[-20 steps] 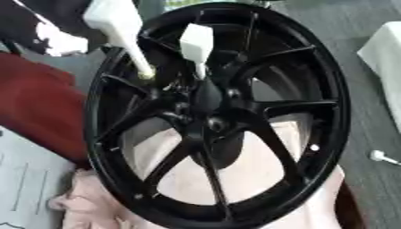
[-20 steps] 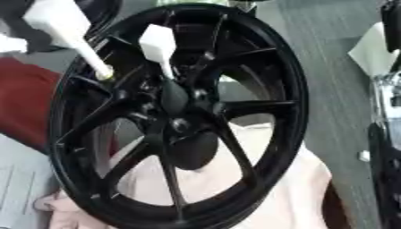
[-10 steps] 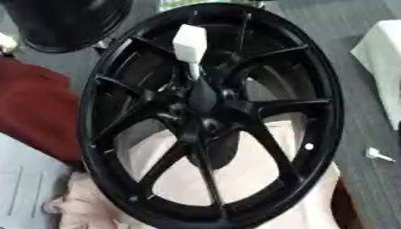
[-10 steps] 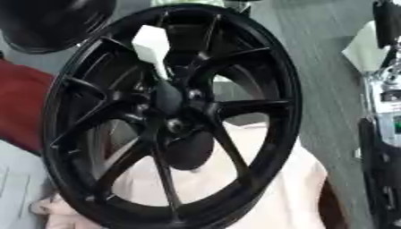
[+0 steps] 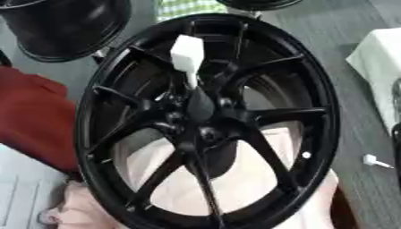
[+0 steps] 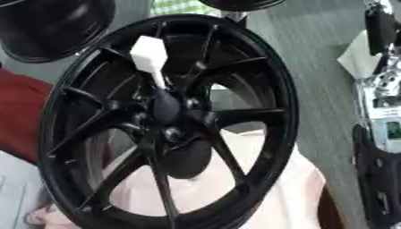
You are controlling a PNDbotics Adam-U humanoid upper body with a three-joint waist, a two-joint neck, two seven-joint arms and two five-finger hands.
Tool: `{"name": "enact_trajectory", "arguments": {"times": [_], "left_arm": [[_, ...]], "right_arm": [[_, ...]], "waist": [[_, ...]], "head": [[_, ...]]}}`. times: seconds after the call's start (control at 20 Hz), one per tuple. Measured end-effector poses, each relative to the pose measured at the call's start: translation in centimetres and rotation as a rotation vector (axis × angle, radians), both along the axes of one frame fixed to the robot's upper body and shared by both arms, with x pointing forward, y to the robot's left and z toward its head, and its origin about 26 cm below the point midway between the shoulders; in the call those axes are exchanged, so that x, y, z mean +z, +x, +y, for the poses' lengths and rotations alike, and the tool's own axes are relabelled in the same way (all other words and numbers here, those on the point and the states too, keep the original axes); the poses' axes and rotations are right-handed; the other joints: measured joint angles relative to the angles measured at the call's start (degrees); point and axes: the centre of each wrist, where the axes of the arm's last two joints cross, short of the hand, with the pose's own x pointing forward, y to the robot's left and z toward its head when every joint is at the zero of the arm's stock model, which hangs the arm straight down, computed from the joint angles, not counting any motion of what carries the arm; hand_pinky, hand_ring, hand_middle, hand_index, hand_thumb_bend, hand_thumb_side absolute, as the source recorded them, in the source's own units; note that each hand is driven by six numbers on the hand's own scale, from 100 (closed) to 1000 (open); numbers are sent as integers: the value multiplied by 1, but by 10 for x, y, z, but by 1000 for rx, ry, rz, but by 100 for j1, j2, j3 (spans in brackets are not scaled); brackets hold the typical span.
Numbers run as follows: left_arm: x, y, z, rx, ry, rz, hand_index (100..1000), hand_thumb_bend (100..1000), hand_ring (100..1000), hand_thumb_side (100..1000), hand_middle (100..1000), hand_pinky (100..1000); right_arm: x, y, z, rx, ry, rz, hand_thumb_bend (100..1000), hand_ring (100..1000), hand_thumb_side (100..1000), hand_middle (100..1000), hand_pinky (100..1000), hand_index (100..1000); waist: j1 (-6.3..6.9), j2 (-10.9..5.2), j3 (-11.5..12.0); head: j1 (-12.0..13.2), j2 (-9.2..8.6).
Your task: Pull the pin out of the wheel hub.
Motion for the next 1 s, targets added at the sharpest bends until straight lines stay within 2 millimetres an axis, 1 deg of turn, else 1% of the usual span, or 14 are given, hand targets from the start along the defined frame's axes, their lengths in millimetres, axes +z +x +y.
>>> {"name": "enact_trajectory", "arguments": {"times": [0.05,0.1,0.15,0.2,0.3,0.4,0.45,0.5,0.6,0.7,0.75,0.85,0.95,1.0], "left_arm": [[-1,0,0,2,-1,2,512,100,466,246,274,585],[-2,1,1,3,0,6,893,100,790,1000,696,817],[-4,1,1,6,-2,15,893,100,790,1000,696,817],[-12,1,3,12,-6,40,921,136,804,1000,736,829],[-39,0,3,11,-17,119,929,152,807,1000,746,831],[-60,-3,3,-3,-19,177,915,144,802,1000,739,824],[-65,-3,2,-16,-16,192,897,118,792,1000,726,813],[-67,-4,2,-28,-12,202,873,100,781,1000,708,802],[-65,-4,2,-51,-11,209,827,100,749,987,662,779],[-61,-6,1,-71,-27,204,804,100,717,877,625,757],[-58,-6,0,-81,-37,197,804,100,714,854,623,755],[-55,-7,-3,-99,-65,183,835,100,712,640,623,756],[-52,-8,-4,-107,-90,177,821,100,697,687,606,749],[-51,-8,-5,-109,-101,173,795,100,672,695,577,733]], "right_arm": [[0,0,0,0,0,0,100,1000,569,802,872,847],[0,0,0,0,0,0,100,1000,570,802,872,848],[0,0,0,1,1,-2,100,1000,570,802,872,848],[1,1,1,2,1,-5,100,1000,569,802,873,848],[2,1,1,4,2,-8,100,1000,569,802,873,848],[2,1,1,5,3,-9,100,1000,569,802,873,849],[2,1,1,5,4,-9,100,1000,568,803,873,849],[2,1,1,5,4,-9,100,1000,569,803,873,849],[2,1,1,6,4,-9,100,1000,569,803,873,849],[2,1,1,6,5,-9,100,1000,569,803,873,849],[2,1,1,7,5,-9,100,1000,569,803,873,849],[2,1,1,8,6,-10,100,1000,569,803,874,849],[2,1,1,8,6,-10,100,1000,569,803,874,850],[2,1,1,8,6,-10,100,1000,568,803,874,850]], "waist": [[0,0,0],[-1,0,0],[-9,1,-6],[-17,1,-24],[-44,1,-34],[-61,1,-34],[-62,1,-34],[-62,1,-33],[-62,1,-26],[-62,1,-20],[-62,1,-20],[-62,1,-20],[-62,1,-20],[-62,1,-20]], "head": [[0,-12],[0,-18],[-2,-32],[-6,-65],[-22,-85],[-26,-94],[-26,-96],[-27,-96],[-28,-96],[-30,-96],[-30,-96],[-30,-96],[-30,-96],[-30,-96]]}}
